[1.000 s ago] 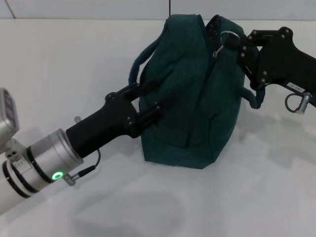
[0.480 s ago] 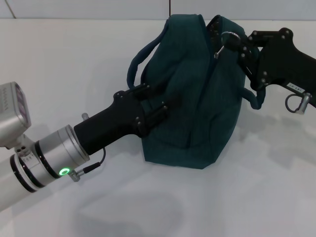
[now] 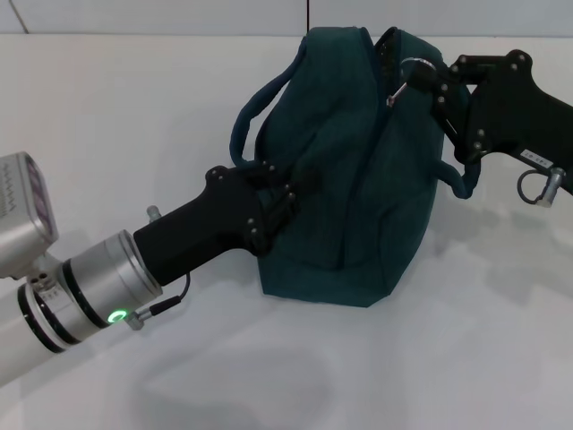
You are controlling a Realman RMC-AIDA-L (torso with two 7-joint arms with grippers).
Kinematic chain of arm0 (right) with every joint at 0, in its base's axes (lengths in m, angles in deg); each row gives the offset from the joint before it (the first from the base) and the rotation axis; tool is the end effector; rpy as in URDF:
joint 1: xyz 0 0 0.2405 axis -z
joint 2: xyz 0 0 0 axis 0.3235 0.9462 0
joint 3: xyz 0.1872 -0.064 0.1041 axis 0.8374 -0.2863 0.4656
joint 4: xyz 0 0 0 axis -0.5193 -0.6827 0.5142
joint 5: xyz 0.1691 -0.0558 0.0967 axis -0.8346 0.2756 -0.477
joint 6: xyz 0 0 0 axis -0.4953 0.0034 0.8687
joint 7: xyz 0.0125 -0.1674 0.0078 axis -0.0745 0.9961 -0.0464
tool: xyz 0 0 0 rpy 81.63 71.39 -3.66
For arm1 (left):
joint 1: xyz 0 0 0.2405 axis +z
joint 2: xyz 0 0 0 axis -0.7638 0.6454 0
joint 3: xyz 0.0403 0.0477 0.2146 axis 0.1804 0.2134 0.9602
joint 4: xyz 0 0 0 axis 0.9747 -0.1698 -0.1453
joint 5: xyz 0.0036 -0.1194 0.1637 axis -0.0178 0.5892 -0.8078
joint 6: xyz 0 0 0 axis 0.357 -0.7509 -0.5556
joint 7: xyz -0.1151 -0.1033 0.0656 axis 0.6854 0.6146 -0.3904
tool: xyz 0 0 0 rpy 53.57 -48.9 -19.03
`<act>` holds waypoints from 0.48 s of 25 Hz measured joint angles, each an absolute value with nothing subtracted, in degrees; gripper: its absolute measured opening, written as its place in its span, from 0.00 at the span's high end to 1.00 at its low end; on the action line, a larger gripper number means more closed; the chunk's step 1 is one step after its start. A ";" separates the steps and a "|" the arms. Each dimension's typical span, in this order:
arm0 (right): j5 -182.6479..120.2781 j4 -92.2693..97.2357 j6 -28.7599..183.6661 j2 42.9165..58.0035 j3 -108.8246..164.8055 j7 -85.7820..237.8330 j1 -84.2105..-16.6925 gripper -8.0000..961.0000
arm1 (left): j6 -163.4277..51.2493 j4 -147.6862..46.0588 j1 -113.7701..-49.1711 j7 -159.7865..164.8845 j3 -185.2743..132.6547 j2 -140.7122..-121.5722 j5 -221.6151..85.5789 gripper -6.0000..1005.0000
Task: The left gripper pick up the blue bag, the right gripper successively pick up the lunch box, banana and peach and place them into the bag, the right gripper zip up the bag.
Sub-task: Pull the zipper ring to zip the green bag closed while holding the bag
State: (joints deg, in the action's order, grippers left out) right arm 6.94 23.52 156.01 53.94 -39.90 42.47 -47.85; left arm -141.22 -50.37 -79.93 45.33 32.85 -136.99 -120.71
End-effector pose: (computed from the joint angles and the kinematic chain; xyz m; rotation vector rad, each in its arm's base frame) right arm 0.1602 0.3269 0.0010 -2.2978 -0.1003 1.1722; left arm -0.1961 0.2692 -0.0610 -2.3877 -0.5434 -1.3034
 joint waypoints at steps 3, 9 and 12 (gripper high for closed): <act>6.94 23.52 156.01 53.93 -39.88 42.47 -47.87 0.98 | -141.28 -50.36 -80.05 44.30 33.58 -136.99 -121.03 0.83; 6.93 23.52 155.98 53.93 -40.18 42.46 -47.97 0.98 | -140.93 -50.57 -80.17 41.54 33.87 -136.94 -121.72 0.87; 6.94 23.51 156.04 53.93 -40.15 42.46 -47.97 0.98 | -140.30 -50.84 -79.42 37.42 33.73 -136.62 -121.56 0.89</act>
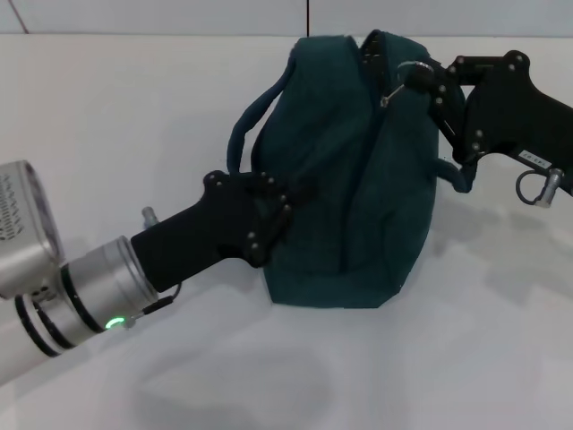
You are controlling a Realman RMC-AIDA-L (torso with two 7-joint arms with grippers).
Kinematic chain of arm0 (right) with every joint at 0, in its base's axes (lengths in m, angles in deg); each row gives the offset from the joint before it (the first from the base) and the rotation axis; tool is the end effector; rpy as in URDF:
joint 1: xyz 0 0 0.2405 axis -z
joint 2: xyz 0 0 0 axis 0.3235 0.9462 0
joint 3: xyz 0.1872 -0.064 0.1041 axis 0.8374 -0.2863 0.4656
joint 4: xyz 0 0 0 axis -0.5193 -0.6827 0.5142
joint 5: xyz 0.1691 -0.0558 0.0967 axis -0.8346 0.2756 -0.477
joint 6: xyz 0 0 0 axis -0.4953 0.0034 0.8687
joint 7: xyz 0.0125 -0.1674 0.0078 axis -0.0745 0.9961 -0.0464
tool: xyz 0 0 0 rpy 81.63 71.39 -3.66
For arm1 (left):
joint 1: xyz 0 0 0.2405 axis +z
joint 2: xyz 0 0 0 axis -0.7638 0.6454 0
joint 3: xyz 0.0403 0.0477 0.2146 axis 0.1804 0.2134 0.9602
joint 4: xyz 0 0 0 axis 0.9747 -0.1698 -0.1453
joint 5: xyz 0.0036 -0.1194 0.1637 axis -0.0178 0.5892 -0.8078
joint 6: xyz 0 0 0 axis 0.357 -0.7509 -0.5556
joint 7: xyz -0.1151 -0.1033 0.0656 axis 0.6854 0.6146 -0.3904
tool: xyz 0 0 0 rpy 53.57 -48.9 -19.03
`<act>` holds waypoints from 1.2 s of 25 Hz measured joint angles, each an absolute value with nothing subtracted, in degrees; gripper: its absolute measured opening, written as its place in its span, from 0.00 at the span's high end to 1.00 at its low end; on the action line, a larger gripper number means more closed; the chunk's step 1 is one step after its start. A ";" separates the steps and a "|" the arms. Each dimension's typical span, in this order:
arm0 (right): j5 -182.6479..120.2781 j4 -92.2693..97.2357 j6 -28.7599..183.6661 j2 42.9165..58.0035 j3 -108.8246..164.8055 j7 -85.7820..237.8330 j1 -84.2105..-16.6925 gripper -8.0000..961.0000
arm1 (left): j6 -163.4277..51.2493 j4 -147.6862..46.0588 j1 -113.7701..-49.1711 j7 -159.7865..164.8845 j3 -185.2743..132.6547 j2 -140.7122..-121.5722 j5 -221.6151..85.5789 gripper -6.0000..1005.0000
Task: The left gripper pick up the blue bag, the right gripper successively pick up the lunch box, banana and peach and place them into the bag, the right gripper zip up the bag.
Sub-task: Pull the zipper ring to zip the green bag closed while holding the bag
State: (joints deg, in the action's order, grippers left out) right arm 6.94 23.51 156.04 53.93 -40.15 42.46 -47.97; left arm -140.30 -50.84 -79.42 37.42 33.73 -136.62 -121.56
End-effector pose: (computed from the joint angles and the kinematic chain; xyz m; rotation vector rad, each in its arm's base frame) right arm 0.1594 0.3267 0.0003 -2.3029 -0.1038 1.1735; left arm -0.2011 0.2671 -0.0630 -2.4087 -0.3691 -1.2062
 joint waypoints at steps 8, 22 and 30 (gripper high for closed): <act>3.33 23.46 153.04 53.93 -40.15 43.15 -47.96 0.98 | -139.28 -54.10 -75.47 33.22 33.23 -136.29 -118.60 0.93; -1.60 22.74 148.87 53.93 -40.50 43.24 -47.96 0.98 | -139.23 -53.68 -77.08 32.46 33.75 -136.61 -118.09 0.95; -1.75 22.72 149.18 53.94 -41.11 43.25 -48.28 0.98 | -138.05 -49.01 -81.53 36.85 33.51 -136.98 -118.57 0.90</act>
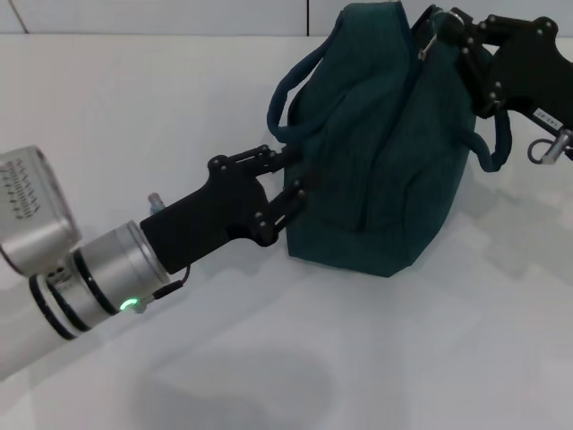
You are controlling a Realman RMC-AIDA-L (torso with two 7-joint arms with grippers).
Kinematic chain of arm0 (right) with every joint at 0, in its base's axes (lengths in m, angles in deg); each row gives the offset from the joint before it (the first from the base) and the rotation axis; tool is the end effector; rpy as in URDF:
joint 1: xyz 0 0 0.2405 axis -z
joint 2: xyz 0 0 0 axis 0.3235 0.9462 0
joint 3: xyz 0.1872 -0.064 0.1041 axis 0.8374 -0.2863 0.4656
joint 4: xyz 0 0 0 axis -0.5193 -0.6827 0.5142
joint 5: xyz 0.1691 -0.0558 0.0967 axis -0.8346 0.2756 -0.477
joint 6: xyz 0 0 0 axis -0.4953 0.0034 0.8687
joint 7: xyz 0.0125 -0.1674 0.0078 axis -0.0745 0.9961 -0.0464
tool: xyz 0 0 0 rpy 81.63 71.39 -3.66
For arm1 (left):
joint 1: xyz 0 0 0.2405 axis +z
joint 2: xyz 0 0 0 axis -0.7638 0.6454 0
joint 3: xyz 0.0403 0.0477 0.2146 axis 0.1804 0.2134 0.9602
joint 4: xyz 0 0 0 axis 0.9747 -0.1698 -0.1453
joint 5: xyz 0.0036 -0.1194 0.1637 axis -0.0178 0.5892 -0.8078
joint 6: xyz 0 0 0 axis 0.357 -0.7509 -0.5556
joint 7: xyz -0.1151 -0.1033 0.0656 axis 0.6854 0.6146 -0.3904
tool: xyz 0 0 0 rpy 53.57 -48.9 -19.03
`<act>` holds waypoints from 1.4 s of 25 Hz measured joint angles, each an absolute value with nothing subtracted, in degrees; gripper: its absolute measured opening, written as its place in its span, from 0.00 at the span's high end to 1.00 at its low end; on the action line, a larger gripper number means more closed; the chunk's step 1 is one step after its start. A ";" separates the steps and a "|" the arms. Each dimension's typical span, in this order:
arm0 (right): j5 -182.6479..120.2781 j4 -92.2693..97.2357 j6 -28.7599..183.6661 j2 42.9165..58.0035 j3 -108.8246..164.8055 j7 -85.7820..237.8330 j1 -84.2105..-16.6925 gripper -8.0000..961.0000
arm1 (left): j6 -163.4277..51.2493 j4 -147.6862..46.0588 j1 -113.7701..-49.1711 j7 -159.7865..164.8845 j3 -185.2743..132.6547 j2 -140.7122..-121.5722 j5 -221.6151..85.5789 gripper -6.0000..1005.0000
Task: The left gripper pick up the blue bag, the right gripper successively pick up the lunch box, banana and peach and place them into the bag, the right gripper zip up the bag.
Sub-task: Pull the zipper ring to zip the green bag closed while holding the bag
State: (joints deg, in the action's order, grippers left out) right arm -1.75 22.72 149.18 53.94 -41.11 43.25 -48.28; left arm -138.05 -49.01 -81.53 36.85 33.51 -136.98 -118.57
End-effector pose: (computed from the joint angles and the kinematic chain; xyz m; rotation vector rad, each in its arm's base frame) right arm 0.1683 0.3513 0.0117 -2.1617 0.0224 1.1214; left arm -0.1979 0.2788 -0.0655 -2.3697 -0.3956 -1.1886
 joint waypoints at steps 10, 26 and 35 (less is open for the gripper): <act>-1.80 22.64 149.06 53.93 -41.83 43.25 -48.84 0.98 | -133.45 -48.16 -85.70 46.38 33.16 -136.99 -118.19 0.47; -1.66 22.03 149.19 53.93 -42.10 43.84 -48.84 0.97 | -133.29 -48.35 -86.52 45.85 33.64 -136.99 -118.91 0.63; -1.64 22.02 149.15 53.93 -43.12 43.86 -49.02 0.97 | -133.28 -48.28 -86.26 43.00 33.66 -136.99 -118.95 0.88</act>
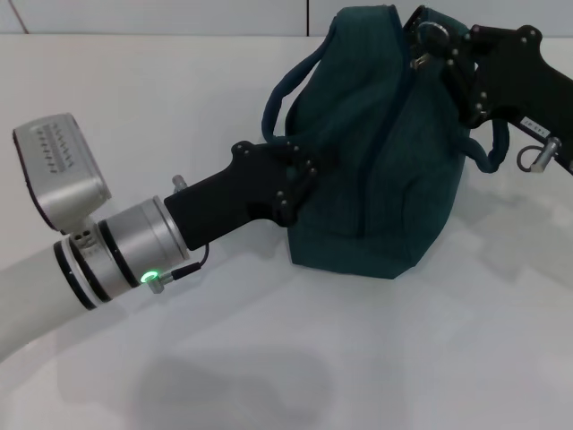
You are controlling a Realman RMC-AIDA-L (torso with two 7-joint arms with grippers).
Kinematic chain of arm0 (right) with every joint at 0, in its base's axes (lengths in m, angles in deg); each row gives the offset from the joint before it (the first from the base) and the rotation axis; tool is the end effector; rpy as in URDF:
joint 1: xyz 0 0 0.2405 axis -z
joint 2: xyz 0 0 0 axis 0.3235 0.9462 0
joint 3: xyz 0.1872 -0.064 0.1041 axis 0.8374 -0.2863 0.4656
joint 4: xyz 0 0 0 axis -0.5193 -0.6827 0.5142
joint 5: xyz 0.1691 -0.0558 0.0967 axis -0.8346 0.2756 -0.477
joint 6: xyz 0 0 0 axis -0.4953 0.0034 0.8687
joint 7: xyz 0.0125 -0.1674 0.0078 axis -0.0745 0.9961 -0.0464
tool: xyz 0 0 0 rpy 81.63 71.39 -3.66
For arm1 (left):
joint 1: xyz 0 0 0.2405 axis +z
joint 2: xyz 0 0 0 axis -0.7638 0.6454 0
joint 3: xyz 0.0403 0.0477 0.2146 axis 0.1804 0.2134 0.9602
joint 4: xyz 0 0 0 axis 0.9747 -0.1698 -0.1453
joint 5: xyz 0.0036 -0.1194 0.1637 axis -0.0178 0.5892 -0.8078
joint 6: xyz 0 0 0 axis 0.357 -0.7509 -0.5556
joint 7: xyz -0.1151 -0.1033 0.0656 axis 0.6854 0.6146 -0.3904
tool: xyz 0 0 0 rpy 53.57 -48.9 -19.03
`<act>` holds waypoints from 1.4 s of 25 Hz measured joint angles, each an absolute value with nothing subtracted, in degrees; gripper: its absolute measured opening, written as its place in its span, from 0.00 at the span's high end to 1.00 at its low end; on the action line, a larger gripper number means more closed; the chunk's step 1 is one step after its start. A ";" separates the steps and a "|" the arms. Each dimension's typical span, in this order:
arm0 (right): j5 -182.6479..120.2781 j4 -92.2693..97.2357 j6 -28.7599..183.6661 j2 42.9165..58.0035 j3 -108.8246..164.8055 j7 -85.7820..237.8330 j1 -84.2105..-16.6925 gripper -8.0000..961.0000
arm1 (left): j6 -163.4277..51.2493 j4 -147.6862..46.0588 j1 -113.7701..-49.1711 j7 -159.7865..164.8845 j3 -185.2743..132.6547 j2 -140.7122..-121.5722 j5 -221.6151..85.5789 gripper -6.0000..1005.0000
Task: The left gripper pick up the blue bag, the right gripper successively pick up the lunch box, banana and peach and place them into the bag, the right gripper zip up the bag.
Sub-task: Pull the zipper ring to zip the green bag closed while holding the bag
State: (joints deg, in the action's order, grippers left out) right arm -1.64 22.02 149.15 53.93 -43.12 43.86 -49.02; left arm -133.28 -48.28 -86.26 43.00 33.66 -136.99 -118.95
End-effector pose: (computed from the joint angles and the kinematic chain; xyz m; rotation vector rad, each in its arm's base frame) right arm 0.1649 0.3489 0.0030 -2.2036 0.0026 1.1134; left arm -0.1860 0.2979 -0.0749 -2.4290 -0.4956 -1.1640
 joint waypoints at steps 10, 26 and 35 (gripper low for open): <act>-1.87 21.41 150.40 53.93 -45.58 43.29 -49.97 0.97 | -133.37 -48.58 -83.72 37.13 33.63 -136.99 -118.98 0.94; -13.08 21.14 150.35 53.93 -58.54 43.16 -50.82 0.97 | -140.61 -56.91 -73.69 33.55 33.30 -136.27 -118.57 0.94; -20.38 19.07 147.05 53.94 -58.57 43.15 -51.27 0.97 | -138.94 -57.01 -73.37 32.19 33.31 -135.96 -118.89 0.94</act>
